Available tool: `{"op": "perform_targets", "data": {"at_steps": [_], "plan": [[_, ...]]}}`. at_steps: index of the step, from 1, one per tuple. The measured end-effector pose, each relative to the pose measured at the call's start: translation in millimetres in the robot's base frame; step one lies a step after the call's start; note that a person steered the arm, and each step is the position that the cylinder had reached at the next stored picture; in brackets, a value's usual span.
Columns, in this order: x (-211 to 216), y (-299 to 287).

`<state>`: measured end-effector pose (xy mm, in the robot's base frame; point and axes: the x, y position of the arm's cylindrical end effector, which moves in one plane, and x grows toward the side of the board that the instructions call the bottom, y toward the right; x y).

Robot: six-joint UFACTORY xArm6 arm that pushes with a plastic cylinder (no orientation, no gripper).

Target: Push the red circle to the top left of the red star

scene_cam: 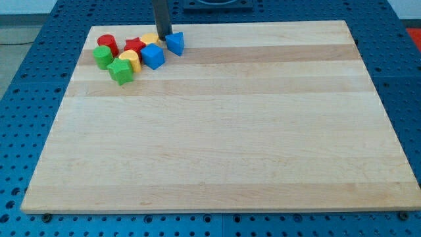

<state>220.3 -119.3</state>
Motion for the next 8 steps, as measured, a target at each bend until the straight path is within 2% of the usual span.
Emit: {"op": "perform_targets", "data": {"at_steps": [1,2,3,5,6,7,8], "plan": [[-29,-4],[-28,-15],[-28,-56],[-28,-184],[-23,-185],[34,-186],[61,-186]]}}
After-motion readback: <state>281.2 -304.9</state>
